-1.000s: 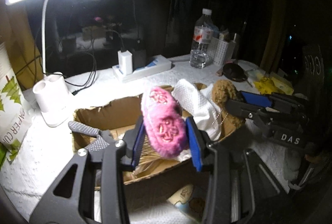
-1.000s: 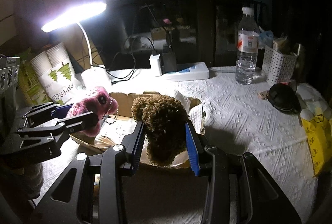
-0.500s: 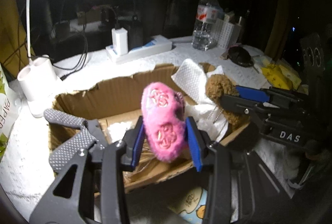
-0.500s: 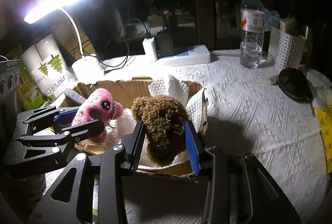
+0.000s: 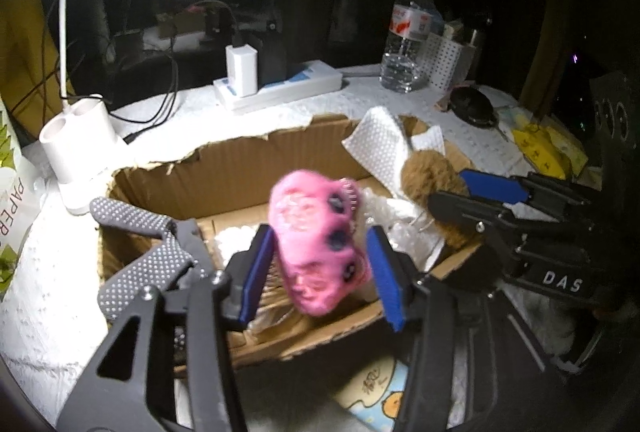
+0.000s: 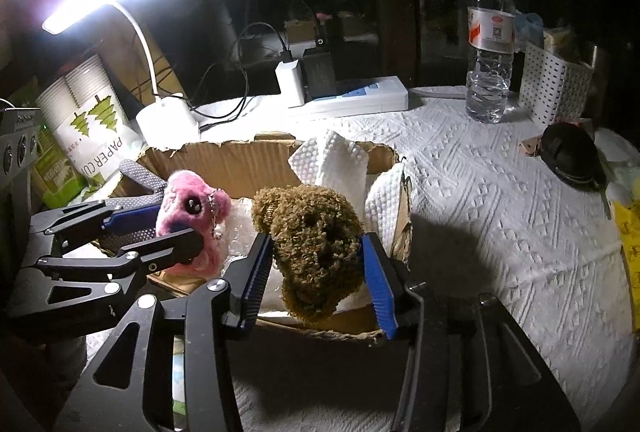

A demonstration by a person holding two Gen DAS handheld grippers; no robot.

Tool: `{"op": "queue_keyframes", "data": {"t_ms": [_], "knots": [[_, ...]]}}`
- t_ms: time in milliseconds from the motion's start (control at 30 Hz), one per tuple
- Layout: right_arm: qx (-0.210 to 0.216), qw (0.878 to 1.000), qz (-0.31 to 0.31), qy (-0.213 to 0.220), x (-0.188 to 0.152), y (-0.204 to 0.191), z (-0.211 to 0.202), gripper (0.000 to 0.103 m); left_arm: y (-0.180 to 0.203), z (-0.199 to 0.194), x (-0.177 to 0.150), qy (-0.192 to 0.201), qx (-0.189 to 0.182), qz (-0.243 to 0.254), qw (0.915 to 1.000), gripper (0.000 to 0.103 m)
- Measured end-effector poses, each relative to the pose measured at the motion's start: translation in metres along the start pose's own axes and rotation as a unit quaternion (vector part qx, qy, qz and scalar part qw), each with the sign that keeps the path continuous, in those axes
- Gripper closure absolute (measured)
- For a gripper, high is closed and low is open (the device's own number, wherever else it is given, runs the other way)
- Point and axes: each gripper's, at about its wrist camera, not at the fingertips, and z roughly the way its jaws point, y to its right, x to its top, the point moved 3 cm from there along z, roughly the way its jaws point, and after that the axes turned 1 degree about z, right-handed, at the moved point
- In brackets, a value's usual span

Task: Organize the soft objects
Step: 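Lower both toys into the box and open both tools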

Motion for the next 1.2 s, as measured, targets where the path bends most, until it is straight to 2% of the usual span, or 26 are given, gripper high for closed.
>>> {"op": "queue_keyframes", "data": {"t_ms": [133, 733, 1200], "knots": [[-0.007, 1.0, 0.001, 0.005, 0.001, 0.0, -0.007, 0.048, 0.0, -0.008, 0.0, 0.006, 0.004, 0.001, 1.0, 0.053], [-0.018, 0.999, -0.015, 0.03, -0.004, -0.024, -0.049, 0.047, 0.004, -0.057, -0.008, 0.044, 0.01, 0.0, 0.999, 0.053], [-0.025, 0.998, -0.027, 0.041, -0.018, -0.047, -0.081, 0.047, 0.007, -0.095, -0.026, 0.068, 0.006, -0.002, 0.9977, 0.052]]}}
